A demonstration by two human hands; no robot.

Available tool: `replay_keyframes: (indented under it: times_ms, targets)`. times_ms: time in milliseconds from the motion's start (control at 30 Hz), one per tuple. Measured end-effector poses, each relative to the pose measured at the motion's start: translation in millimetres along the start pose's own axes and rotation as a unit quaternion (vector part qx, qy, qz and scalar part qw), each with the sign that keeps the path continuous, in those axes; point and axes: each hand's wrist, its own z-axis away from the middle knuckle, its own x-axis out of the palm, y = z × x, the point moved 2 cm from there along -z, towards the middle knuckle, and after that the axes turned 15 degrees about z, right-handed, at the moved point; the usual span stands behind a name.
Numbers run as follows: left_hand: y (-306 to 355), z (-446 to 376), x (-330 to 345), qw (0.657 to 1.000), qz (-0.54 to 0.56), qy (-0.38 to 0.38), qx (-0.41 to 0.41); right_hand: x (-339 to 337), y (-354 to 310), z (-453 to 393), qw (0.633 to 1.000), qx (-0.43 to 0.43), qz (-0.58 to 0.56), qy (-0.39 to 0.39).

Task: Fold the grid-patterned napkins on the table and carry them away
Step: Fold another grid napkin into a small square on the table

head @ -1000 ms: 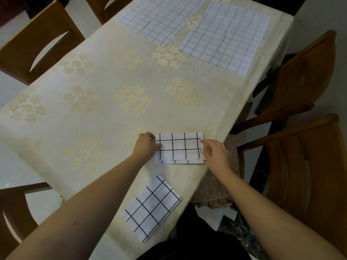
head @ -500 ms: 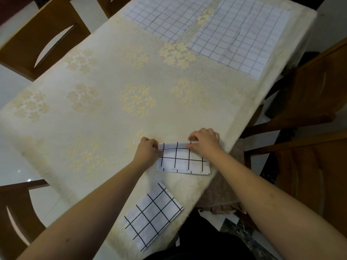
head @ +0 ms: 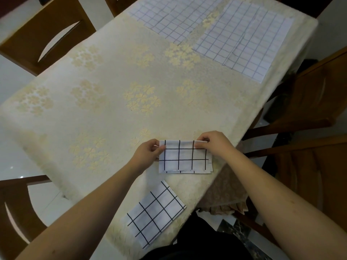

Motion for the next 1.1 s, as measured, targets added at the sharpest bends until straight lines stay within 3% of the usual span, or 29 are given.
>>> replay_keyframes:
  times_ms: [167, 267, 333, 433, 567, 733, 967, 1100]
  targets:
    - [4, 18, -8, 0.995, 0.094, -0.010, -0.009, 2, 8, 27, 0.978, 0.085, -0.186, 0.028]
    - [9, 32, -15, 0.989, 0.145, -0.012, -0.002, 10, -3, 52, 0.902, 0.125, -0.414, 0.021]
    - [9, 44, -23, 0.983, 0.182, -0.007, -0.004, 17, -13, 70, 0.863, 0.119, -0.492, -0.010]
    - [3, 67, -35, 0.975, 0.224, -0.004, -0.009, 35, -30, 93, 0.877, 0.119, -0.464, -0.028]
    - [-18, 102, -49, 0.970, 0.240, -0.007, -0.019, 57, -46, 113, 0.901, 0.139, -0.409, 0.039]
    - [-75, 146, -63, 0.988, 0.153, -0.011, -0.020, 73, -68, 139, 0.915, 0.113, -0.378, 0.077]
    - [-126, 199, -52, 0.986, 0.144, 0.078, -0.019, 99, -80, 164, 0.960, 0.095, -0.257, 0.062]
    - [-144, 217, -45, 0.988, 0.128, 0.081, -0.042, 114, -75, 166, 0.978, 0.088, -0.186, 0.037]
